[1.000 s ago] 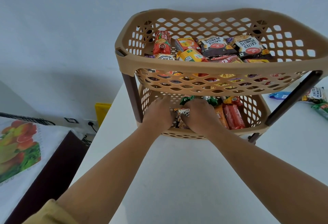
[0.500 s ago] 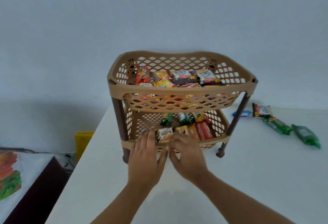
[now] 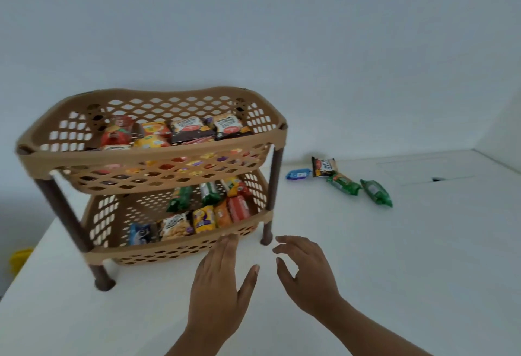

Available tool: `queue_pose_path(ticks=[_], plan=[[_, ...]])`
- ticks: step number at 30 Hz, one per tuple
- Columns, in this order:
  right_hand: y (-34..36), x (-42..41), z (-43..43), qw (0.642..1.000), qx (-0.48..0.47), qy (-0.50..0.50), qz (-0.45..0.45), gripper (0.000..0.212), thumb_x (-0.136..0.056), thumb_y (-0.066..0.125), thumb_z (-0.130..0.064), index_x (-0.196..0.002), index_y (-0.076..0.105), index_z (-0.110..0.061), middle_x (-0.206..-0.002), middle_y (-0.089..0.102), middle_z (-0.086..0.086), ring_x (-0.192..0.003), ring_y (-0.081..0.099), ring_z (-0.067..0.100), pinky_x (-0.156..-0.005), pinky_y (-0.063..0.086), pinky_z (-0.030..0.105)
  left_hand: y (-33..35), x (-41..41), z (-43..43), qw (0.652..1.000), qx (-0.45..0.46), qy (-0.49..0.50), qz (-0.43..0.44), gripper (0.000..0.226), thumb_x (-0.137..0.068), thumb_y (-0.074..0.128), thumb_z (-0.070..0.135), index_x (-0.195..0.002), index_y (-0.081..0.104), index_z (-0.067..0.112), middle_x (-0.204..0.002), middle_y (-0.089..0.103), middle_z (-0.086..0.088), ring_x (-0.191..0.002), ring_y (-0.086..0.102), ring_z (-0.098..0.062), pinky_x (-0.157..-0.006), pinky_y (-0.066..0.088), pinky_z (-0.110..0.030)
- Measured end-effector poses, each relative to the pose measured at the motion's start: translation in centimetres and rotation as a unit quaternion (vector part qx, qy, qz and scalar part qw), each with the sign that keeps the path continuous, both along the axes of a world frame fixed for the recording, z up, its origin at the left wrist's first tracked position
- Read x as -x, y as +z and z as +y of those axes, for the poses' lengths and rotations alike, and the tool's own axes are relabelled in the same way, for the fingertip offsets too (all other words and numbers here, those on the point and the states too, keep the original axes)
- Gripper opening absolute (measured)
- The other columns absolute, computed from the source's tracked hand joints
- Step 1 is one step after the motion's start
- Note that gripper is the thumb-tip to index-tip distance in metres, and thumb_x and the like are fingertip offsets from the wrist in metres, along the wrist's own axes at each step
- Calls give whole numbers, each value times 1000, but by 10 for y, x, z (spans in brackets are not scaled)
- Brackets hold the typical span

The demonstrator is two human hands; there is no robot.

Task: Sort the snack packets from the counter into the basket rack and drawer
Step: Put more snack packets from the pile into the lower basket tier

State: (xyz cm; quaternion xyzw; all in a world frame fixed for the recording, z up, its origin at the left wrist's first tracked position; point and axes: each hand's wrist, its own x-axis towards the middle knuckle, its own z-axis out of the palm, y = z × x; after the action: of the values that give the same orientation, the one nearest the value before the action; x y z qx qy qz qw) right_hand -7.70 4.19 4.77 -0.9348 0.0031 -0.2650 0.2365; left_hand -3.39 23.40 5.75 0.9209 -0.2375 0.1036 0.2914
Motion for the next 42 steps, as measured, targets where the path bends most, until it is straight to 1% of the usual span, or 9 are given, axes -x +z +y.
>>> queue_pose_path(ticks=[5,10,12,16,22,28,32,37,42], plan=[[-4,6,-92,999,-21,-32,13,23,-83,67,-22,-103,68,-32,-121,63,-19,-115,54,-2,-97,39,19,-7,0,-90,999,4,-32,4,66,-92,36,61,-145,34,23,-144,52,0,-132,50,-19,-104,34,-32],[-3,-9,-198,995,-26,-65,77,38,-84,67,-24,-121,60,-32,-137,53,-16,-126,49,4,-102,34,22,-17,-13,-199,998,-18,-55,17,71,-94,31,63,-154,13,30,-161,17,13,-148,13,-6,-114,6,-21],[-1,-19,-235,988,-43,-85,118,51,-86,66,-27,-134,49,-29,-147,45,-11,-134,42,9,-108,32,26,-17,-23,-237,997,-36,-67,21,70,-96,33,59,-155,9,30,-162,11,13,-148,8,-4,-116,6,-20],[2,-36,-297,977,-64,-117,166,61,-88,66,-31,-142,40,-25,-152,39,-4,-139,37,15,-111,33,31,-12,-48,-301,997,-32,-62,44,69,-95,43,54,-153,18,26,-161,15,10,-147,13,-6,-116,14,-22],[-6,-72,-373,964,-79,-157,201,62,-88,65,-32,-145,41,-21,-155,36,-2,-139,36,19,-112,33,36,-10,-106,-379,992,-70,-44,99,80,-87,58,55,-151,25,20,-158,26,3,-144,24,-14,-115,28,-32],[-23,-104,-412,952,-103,-182,224,59,-88,61,-24,-144,43,-16,-156,34,4,-140,35,24,-111,34,38,-22,-154,-427,984,-121,-30,124,87,-83,63,56,-151,26,16,-156,29,-1,-142,29,-19,-110,33,-36],[-28,-117,-422,948,-145,-199,199,53,-87,63,-21,-137,48,-14,-139,52,8,-125,49,28,-100,40,35,-34,-174,-450,983,-112,-23,143,91,-79,67,59,-150,28,16,-156,31,-2,-142,31,-20,-112,34,-40],[-36,-129,-426,926,-200,-226,226,64,-87,66,-31,-142,38,-13,-128,57,13,-118,53,32,-93,42,37,-44,-186,-472,982,-67,15,178,100,-62,73,70,-138,39,15,-136,52,-4,-124,50,-24,-98,48,-44],[-43,-132,-432,914,-212,-239,249,65,-86,66,-34,-141,36,-16,-120,63,10,-106,59,32,-86,49,38,-53,-183,-485,980,-110,57,154,103,-68,69,72,-142,31,12,-139,43,-7,-126,45,-26,-99,42,-40]])
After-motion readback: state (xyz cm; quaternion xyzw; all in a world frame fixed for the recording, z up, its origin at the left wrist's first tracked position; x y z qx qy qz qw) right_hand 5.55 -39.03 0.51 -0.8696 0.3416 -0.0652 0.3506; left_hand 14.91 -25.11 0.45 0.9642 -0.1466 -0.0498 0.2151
